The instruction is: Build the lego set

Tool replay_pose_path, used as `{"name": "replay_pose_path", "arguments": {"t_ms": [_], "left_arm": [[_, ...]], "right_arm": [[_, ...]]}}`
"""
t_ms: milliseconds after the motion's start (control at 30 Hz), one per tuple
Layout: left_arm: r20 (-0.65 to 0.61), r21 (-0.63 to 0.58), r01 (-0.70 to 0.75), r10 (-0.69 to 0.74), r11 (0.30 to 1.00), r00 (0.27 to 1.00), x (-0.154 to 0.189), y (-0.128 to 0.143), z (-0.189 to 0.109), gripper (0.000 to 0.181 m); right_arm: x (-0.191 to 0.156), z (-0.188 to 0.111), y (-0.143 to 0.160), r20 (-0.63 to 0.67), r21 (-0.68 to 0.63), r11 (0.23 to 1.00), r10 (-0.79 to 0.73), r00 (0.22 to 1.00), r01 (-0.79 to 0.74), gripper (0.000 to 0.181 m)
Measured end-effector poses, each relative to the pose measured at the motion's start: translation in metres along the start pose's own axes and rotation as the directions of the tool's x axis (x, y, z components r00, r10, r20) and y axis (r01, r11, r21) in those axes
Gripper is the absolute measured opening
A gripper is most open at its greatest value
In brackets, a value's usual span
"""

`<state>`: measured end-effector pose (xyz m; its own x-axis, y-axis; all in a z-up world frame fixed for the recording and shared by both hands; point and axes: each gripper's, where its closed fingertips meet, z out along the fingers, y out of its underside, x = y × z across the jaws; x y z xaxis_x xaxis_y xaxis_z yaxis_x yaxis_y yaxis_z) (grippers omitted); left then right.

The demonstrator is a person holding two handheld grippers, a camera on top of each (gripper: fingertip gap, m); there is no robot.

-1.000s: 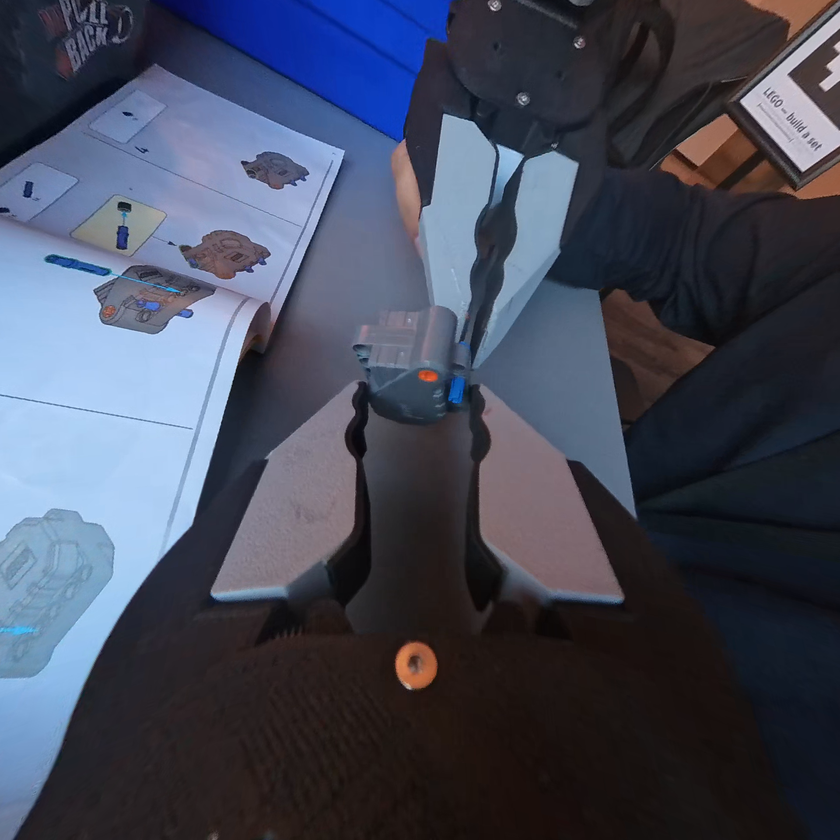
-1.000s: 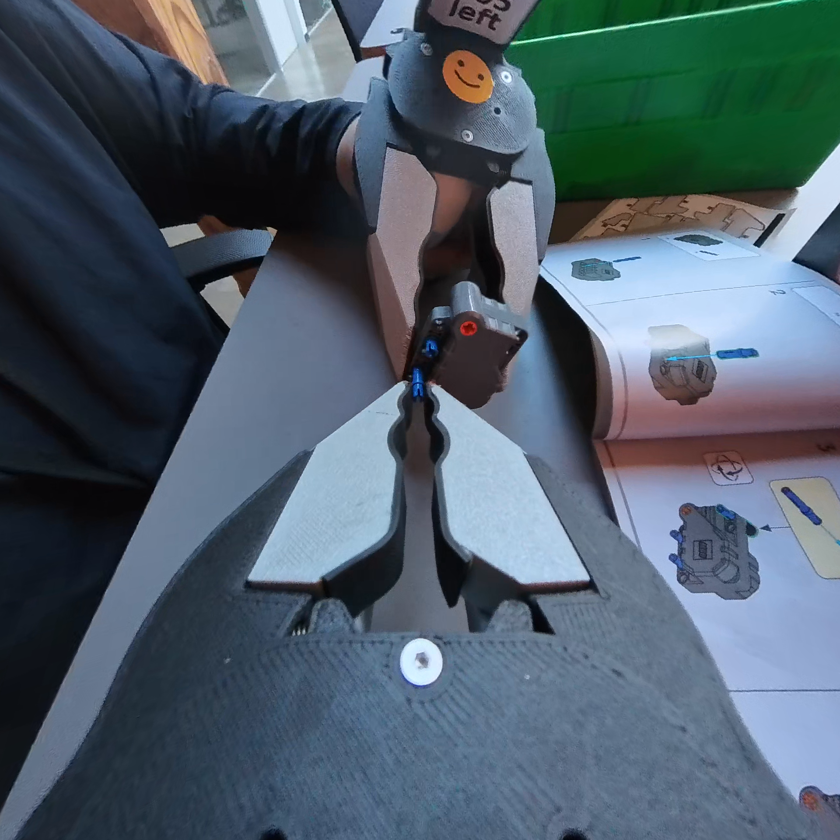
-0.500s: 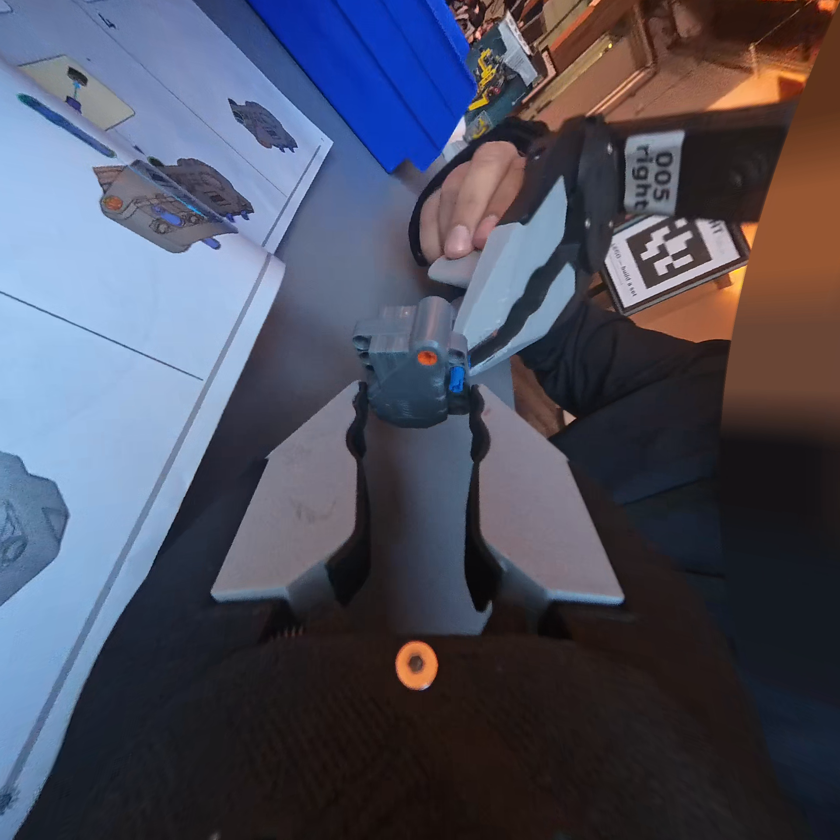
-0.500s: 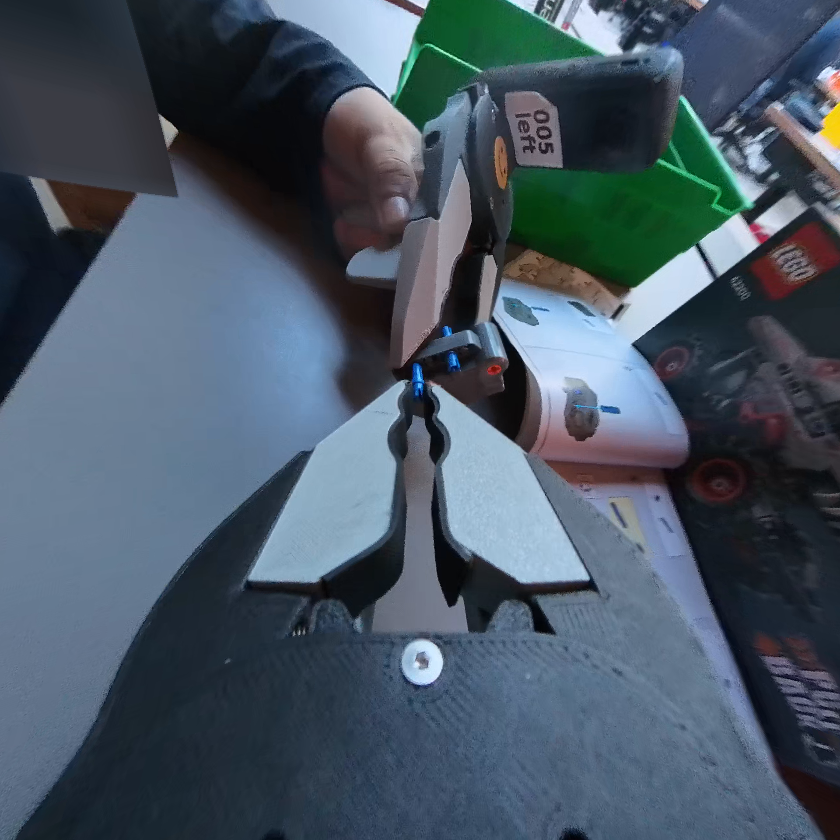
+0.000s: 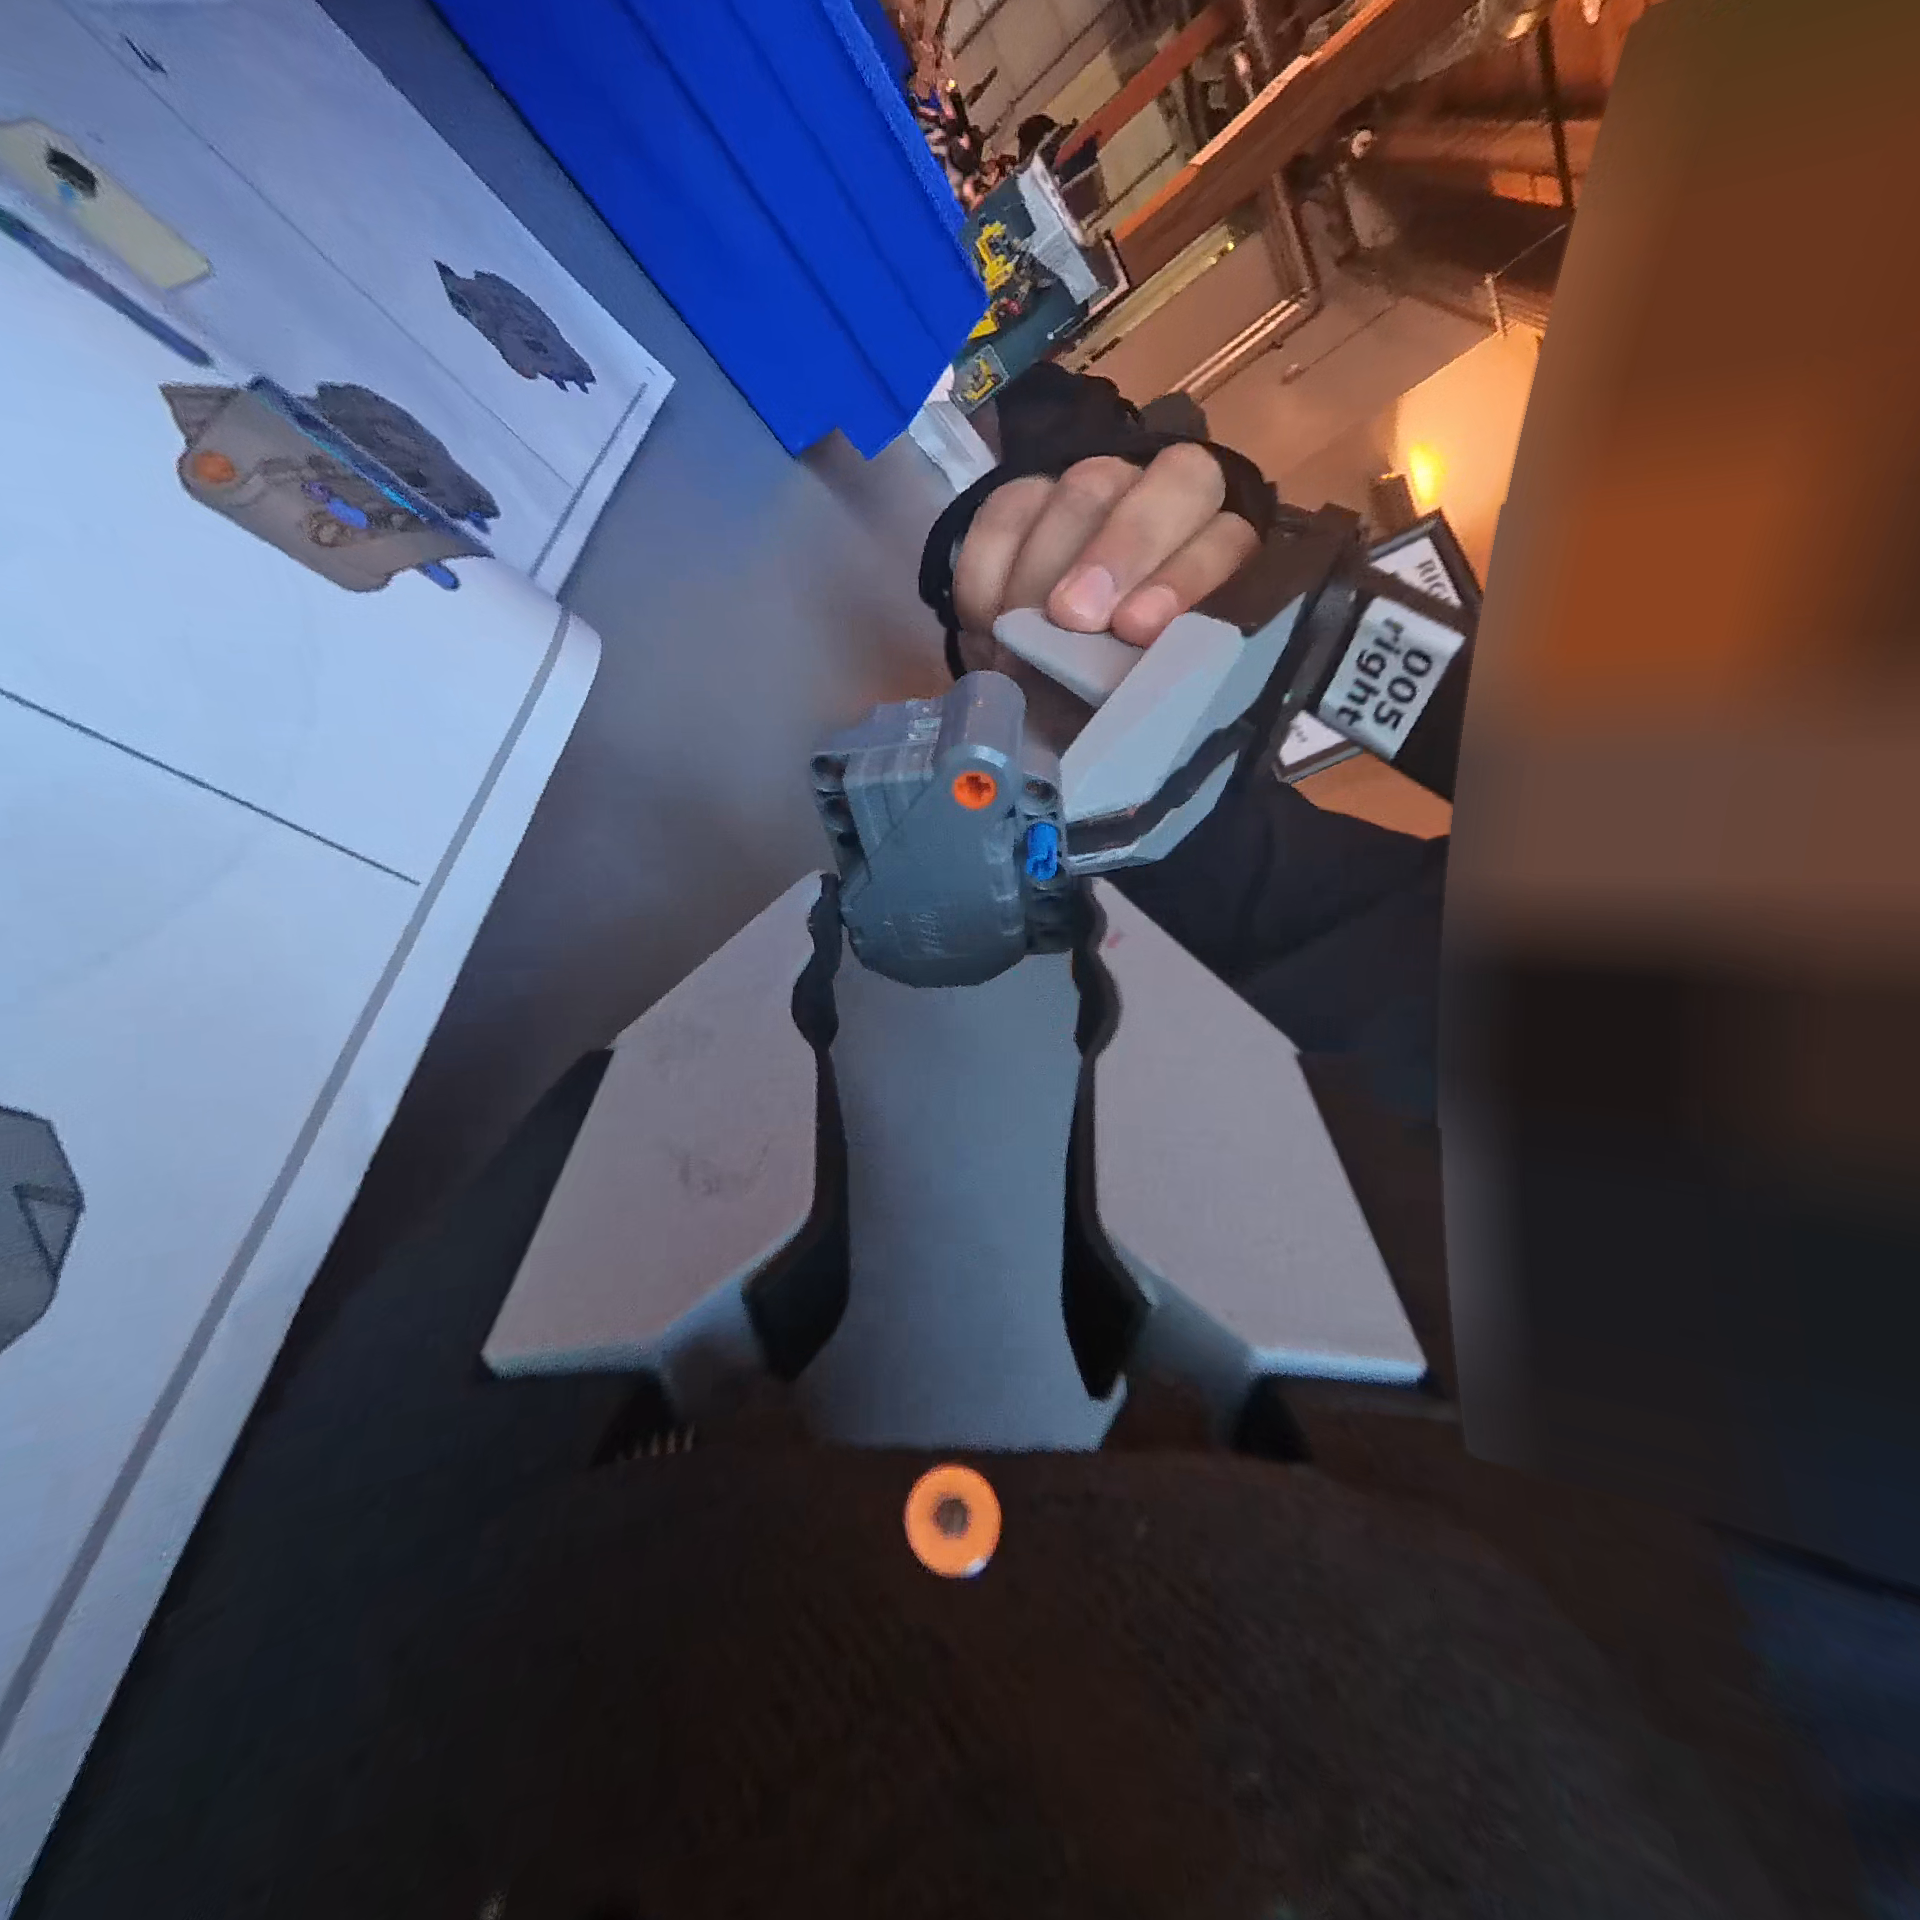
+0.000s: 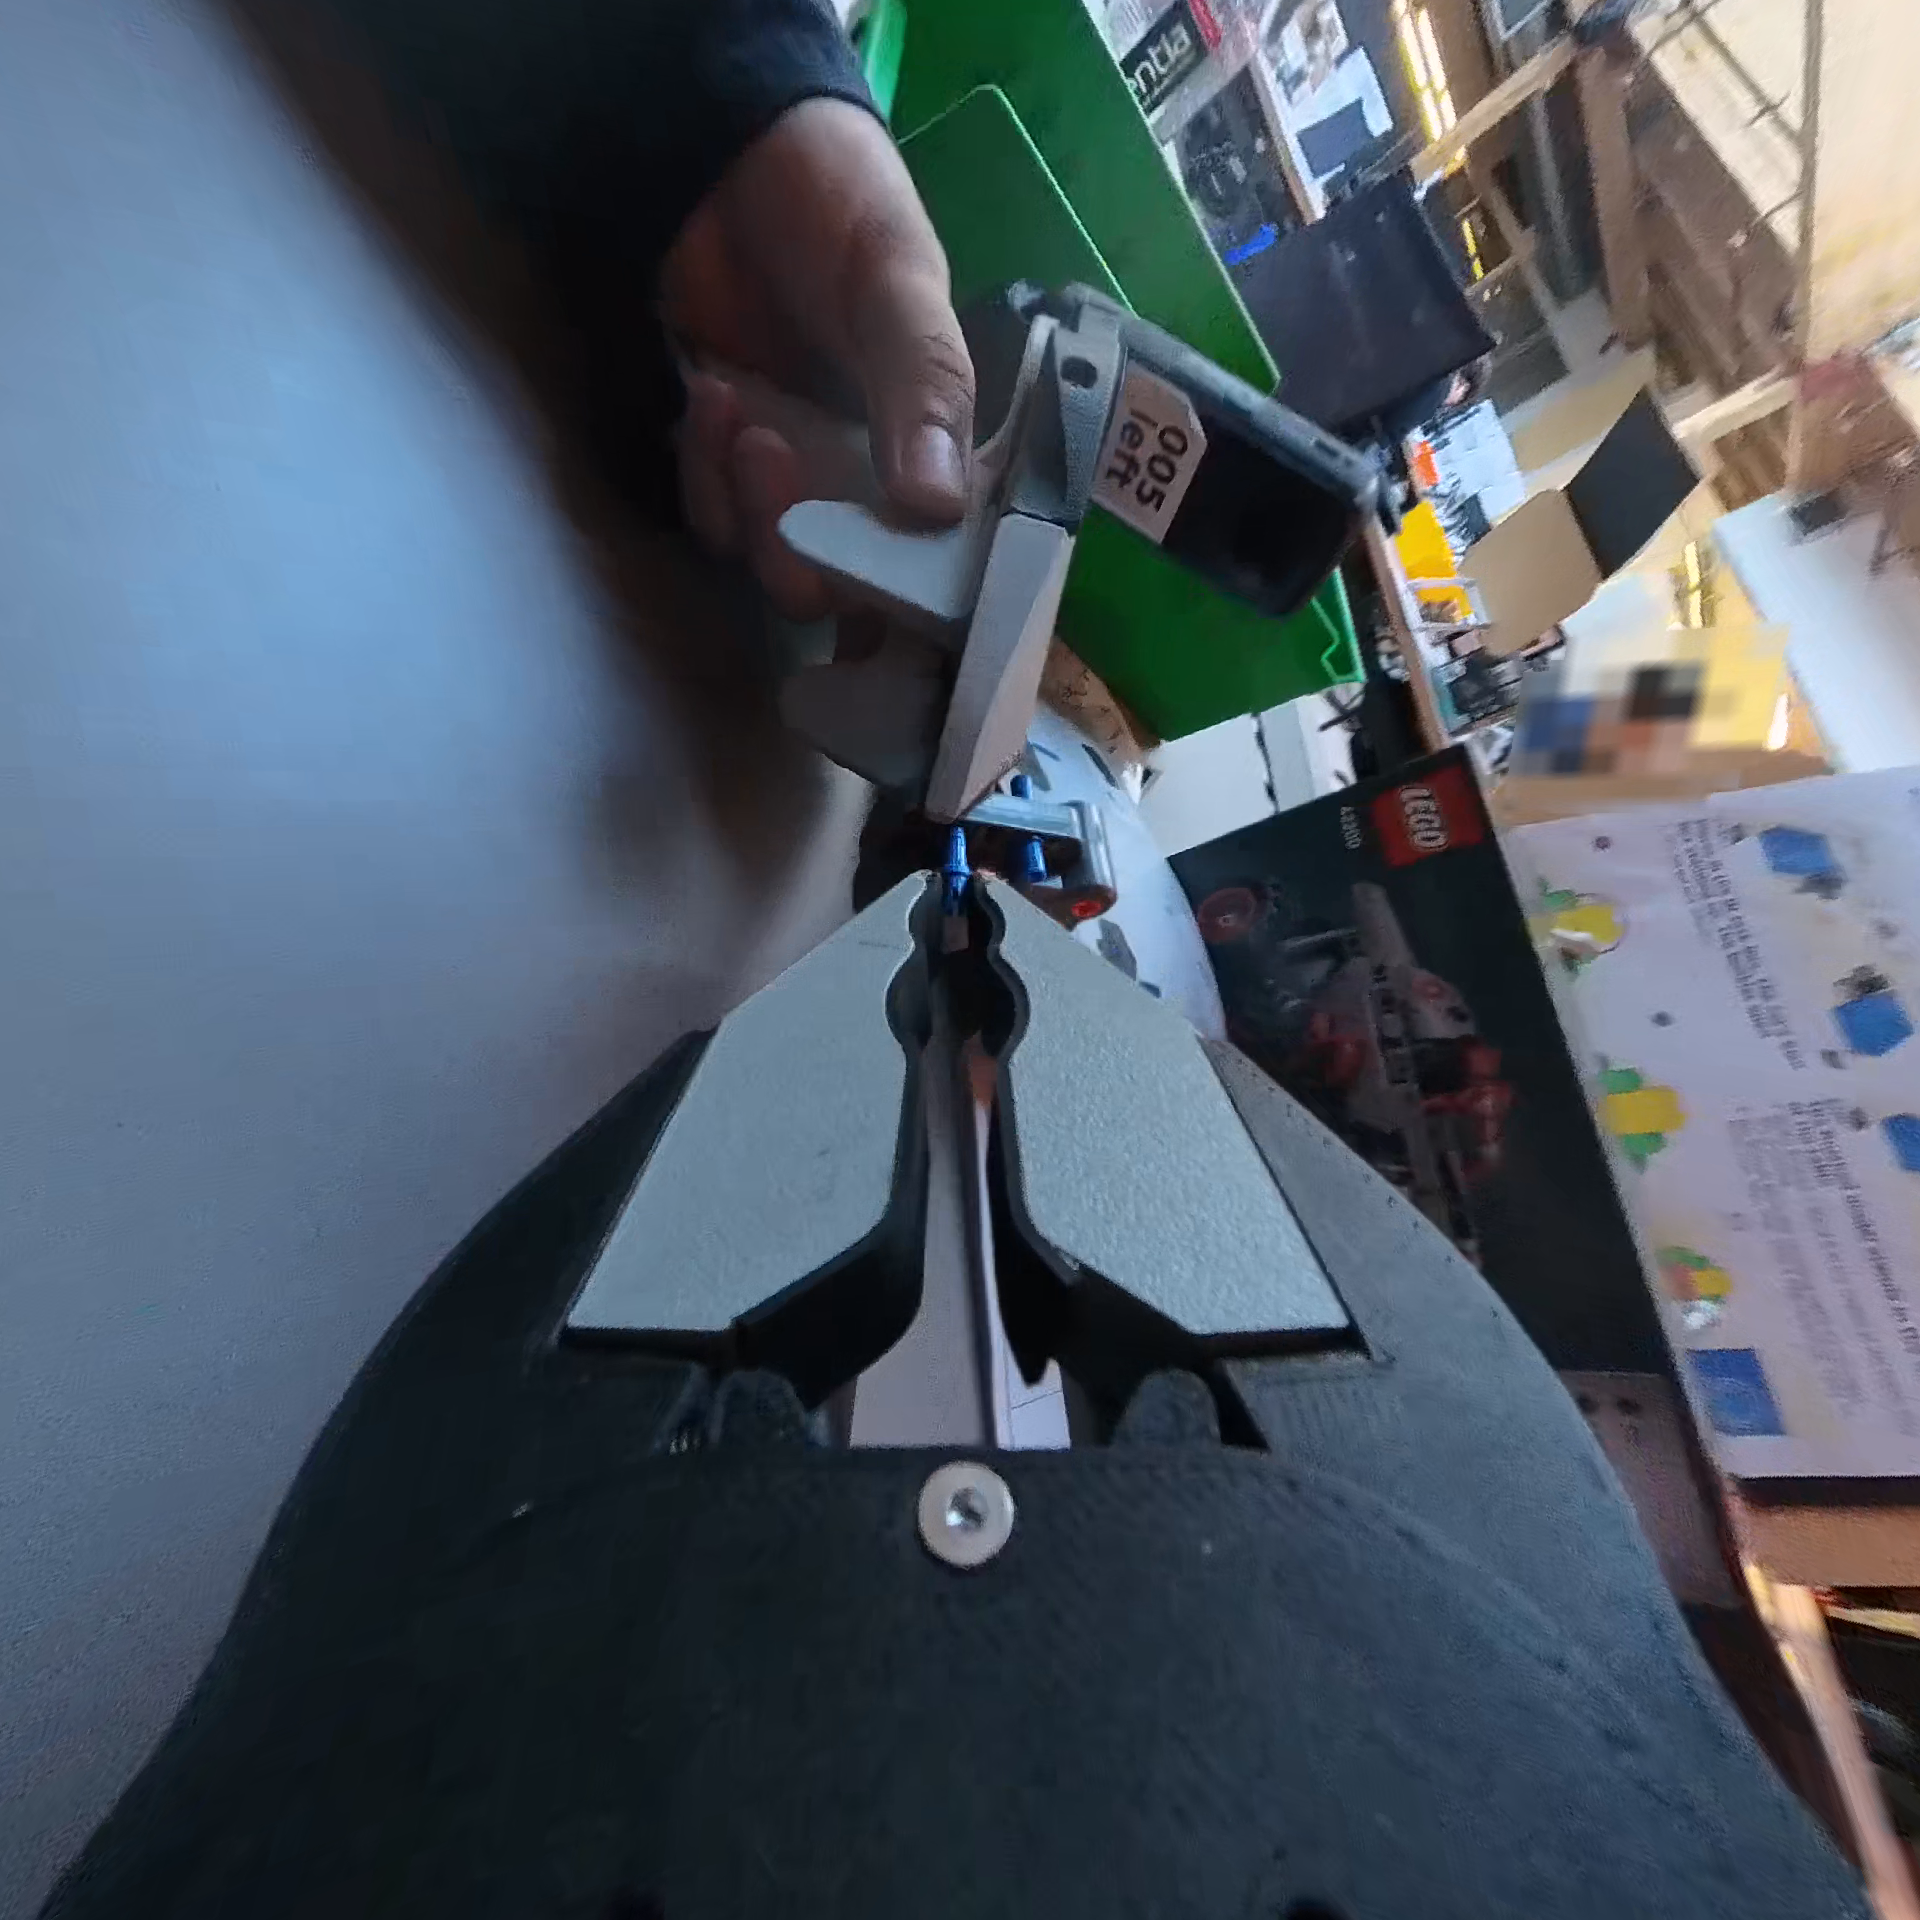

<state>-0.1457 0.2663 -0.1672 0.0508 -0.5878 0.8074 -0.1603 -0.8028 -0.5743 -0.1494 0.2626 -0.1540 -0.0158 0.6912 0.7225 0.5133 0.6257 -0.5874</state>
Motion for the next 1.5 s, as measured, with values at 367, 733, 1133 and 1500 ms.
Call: {"name": "replay_pose_path", "arguments": {"t_ms": [367,733,1133,1500], "left_arm": [[-0.033,-0.031,-0.07,0.069,0.997,0.997,0.007,0.002,-0.006,0.044],[0.233,-0.191,-0.369,0.408,0.909,0.883,-0.019,0.008,-0.013,0.056],[0.234,-0.319,-0.464,0.543,0.826,0.806,-0.023,0.02,-0.007,0.051],[0.188,-0.419,-0.577,0.688,0.701,0.701,-0.025,0.03,-0.008,0.055]], "right_arm": [[-0.001,-0.001,-0.003,0.038,0.045,0.994,0.1,0.994,-0.102,0.001],[-0.02,0.013,0.018,0.308,-0.051,0.86,0.498,0.811,-0.508,0.001],[-0.036,0.014,0.015,0.403,-0.072,0.841,0.516,0.755,-0.536,0.001],[-0.041,0.014,0.016,0.447,-0.1,0.824,0.538,0.715,-0.558,0.001]]}}
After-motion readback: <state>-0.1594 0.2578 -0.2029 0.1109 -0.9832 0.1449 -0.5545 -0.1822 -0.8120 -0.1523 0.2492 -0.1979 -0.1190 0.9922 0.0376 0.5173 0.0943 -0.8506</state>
